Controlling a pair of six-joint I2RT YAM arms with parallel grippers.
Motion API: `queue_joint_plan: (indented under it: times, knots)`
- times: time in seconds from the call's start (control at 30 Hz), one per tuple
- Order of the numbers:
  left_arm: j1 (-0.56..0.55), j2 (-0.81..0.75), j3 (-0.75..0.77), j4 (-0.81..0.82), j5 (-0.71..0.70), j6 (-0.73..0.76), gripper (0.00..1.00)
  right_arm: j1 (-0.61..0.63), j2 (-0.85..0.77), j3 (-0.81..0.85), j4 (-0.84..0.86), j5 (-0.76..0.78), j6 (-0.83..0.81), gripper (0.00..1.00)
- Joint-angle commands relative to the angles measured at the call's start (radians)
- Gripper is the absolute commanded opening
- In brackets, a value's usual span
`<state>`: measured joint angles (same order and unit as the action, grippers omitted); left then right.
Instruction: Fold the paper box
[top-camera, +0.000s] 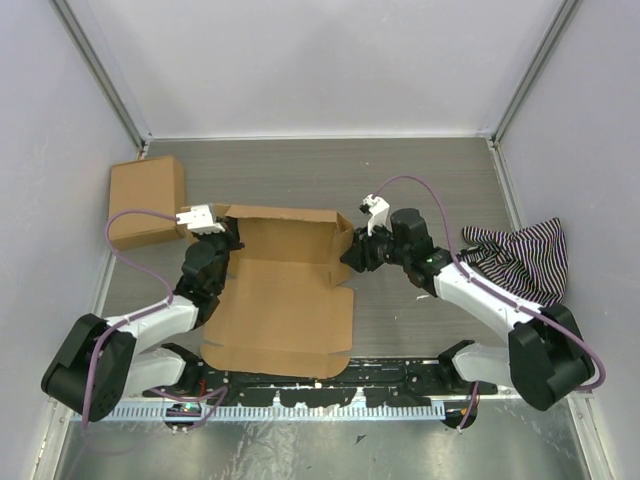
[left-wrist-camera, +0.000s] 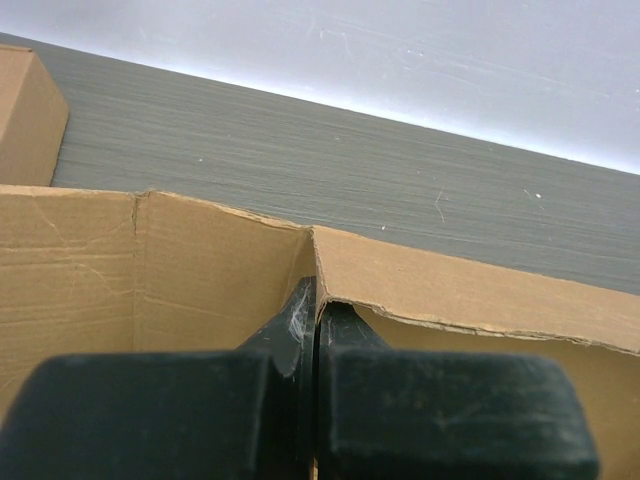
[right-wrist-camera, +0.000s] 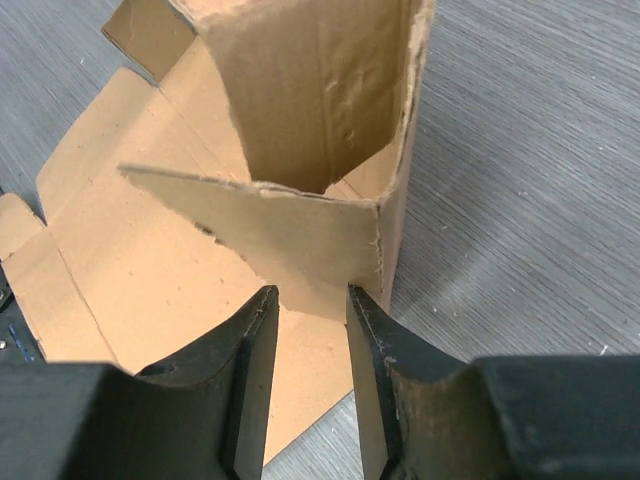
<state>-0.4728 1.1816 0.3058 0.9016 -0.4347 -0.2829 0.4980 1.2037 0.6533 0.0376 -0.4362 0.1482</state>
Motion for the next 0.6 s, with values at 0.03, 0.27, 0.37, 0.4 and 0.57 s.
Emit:
queue_joint_plan:
  times: [0.03,0.27,0.37,0.4,0.57]
  knots:
    - [0.002,-0.023,-0.03,0.045,0.026,-0.005,0.0,0.041,0.036,0.087,0.069,0.016,-0.037,0.39]
    - [0.002,0.006,-0.081,0.114,0.006,0.009,0.0,0.074,0.034,0.12,0.034,0.05,-0.061,0.4]
    - [0.002,0.024,-0.094,0.135,0.001,0.004,0.0,0.074,0.028,0.123,0.017,0.094,-0.07,0.4]
    - [0.002,0.031,-0.097,0.148,-0.003,0.002,0.0,0.074,0.027,0.124,0.013,0.114,-0.069,0.4]
    - [0.002,0.056,-0.11,0.169,-0.001,0.007,0.0,0.074,0.009,0.112,-0.001,0.179,-0.066,0.4]
